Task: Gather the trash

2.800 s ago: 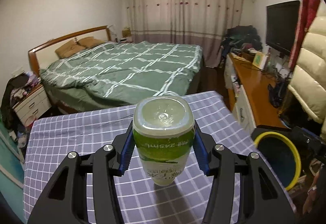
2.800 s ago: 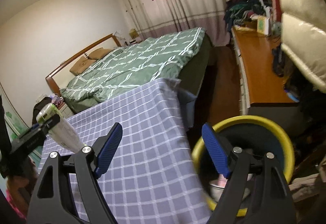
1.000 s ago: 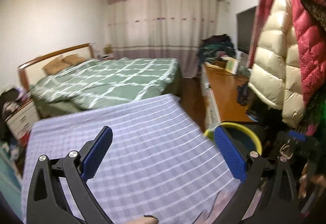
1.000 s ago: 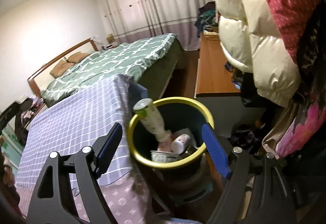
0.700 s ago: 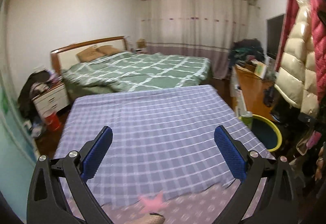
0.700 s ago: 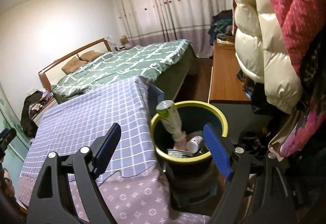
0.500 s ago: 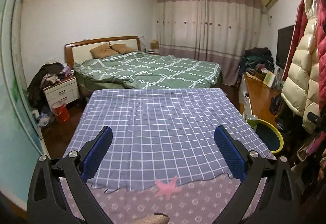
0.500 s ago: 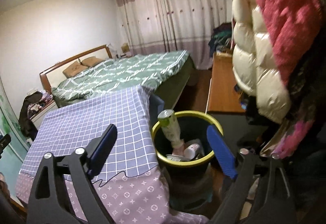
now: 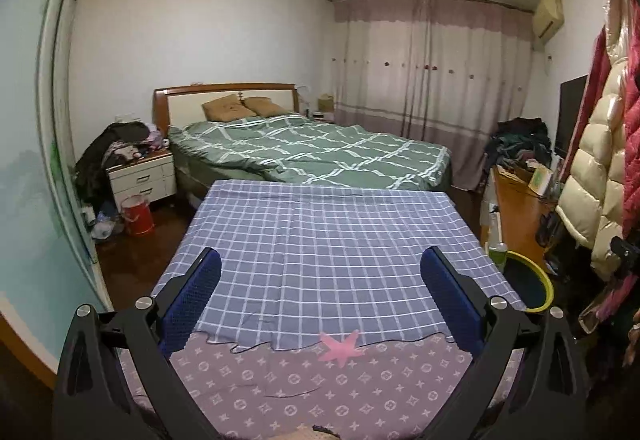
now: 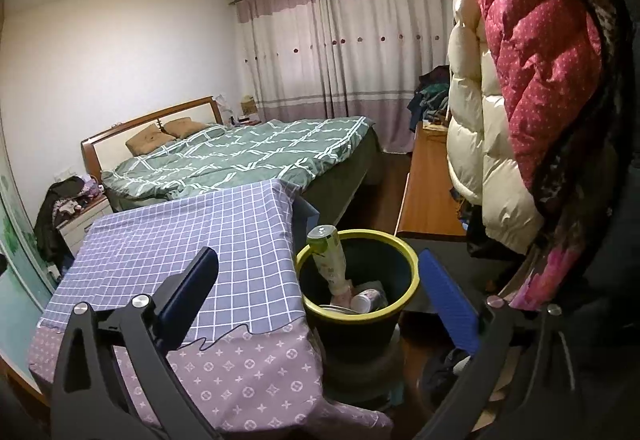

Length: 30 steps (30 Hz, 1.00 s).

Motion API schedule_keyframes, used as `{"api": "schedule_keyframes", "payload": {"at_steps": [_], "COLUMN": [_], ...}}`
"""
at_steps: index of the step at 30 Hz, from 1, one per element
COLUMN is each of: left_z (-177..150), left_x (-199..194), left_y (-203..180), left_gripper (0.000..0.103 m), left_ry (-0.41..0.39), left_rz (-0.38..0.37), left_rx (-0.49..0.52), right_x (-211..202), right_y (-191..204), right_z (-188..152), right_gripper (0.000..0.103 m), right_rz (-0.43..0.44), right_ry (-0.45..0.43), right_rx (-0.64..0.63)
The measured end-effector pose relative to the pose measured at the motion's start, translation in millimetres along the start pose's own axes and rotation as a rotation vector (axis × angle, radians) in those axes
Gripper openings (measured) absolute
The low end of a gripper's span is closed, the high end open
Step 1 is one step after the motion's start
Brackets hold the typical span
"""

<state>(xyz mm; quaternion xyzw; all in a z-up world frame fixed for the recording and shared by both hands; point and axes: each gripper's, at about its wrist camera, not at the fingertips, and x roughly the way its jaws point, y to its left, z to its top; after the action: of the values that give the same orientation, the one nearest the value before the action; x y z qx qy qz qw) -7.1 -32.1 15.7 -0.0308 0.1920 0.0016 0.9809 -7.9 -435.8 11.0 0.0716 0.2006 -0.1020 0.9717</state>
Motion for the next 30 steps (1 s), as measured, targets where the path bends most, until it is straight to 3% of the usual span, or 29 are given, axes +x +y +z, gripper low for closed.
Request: {"api": "schedule_keyframes", "payload": {"at_steps": [8, 30], "left_z": [-2.6, 0.7], "left_x": [0.5, -6.0], "left_y": [11.1, 5.5], "left_gripper": [0.098, 0.098], "left_ry": [0.01, 0.008], "left_rz": [0.029, 0.023], "left_rx": [-0.023, -0.017], "right_x": [3.8, 7.1], "right_y": [11.3, 18.3], "right_z": [-2.4, -4.0], "right_gripper": [0.096, 0.096], "right_rz": [0.023, 0.043], "right_ry": [0.015, 0.023], "right_rx": [-0.024, -0.026]}}
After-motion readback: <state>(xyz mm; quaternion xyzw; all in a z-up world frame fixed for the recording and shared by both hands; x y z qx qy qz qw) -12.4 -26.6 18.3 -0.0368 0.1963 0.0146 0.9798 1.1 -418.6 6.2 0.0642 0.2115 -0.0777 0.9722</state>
